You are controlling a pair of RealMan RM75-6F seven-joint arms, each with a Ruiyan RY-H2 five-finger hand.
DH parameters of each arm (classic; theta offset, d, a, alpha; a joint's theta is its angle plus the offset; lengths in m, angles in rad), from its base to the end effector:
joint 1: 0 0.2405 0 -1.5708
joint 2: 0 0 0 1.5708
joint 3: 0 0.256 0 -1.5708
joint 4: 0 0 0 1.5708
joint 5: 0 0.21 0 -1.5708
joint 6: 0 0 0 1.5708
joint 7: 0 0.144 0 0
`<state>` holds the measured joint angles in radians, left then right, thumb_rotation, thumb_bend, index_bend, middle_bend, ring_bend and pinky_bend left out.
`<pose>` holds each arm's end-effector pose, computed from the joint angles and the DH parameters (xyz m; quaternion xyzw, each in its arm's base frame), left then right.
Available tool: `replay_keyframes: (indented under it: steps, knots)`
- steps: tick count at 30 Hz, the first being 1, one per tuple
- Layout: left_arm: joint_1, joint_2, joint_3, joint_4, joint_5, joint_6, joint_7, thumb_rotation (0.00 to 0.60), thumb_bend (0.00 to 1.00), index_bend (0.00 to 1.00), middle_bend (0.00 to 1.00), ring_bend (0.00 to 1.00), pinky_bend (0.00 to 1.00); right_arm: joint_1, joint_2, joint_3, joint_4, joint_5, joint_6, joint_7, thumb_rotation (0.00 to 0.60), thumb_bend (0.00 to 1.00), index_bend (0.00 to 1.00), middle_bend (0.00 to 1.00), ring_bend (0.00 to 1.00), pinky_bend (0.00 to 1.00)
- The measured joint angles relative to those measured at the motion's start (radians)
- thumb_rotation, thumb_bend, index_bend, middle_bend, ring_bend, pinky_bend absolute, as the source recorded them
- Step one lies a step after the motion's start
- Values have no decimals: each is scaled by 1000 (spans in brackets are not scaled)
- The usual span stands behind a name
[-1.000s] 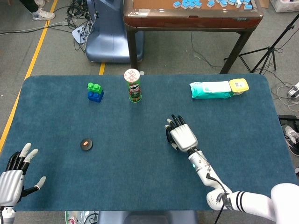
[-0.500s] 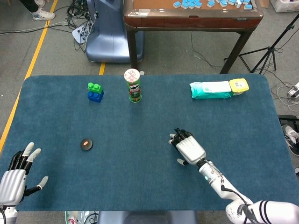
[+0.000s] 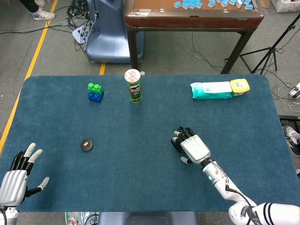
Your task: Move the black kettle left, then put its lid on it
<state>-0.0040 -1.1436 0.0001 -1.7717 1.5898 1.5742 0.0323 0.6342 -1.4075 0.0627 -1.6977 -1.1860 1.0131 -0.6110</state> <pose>-0.2768 0.1451 0.1418 -0.5656 -0.4251 -0.4376 0.5549 -0.1701 -0.2879 0.0053 0.8054 -0.2918 0.2913 0.4258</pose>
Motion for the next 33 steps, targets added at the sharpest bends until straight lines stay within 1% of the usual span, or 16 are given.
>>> replay_keyframes:
  steps: [3,7,10,15,19,27,30,33]
  knots:
    - [2,1,2,2,-3,0,-2,600,246,114,1,0,0,29,-8,15,8,63,-42,-31,600,237,175,128,0,67]
    - [2,1,1,4,-5,0,-3,600,246,114,1,0,0,64,-21,25,20,110,-71,-69,600,236,172,127,0,61]
    - [2,1,0,5,-4,1,-5,600,246,114,1,0,0,74,-24,20,25,129,-81,-80,600,236,172,127,0,59]
    - [0,1,0,7,-6,-2,-6,600,246,114,1,0,0,75,-8,-5,11,132,-84,-86,600,237,172,127,0,52]
    - [-4,-3,0,7,-3,-8,-5,600,246,113,1,0,0,59,16,-31,-14,97,-66,-74,600,236,172,127,0,52]
    - [-7,-4,0,4,1,-9,-3,600,246,113,1,0,0,-6,74,-94,-52,-48,11,-2,600,237,173,128,0,52]
    - [-9,-4,0,3,-1,-12,-2,600,246,113,1,0,0,-33,75,-102,-40,-91,66,11,600,235,172,127,0,52]
    - [-12,-4,1,-2,3,-16,-3,600,246,114,1,0,0,-54,47,-101,0,-112,106,7,600,235,172,127,0,52]
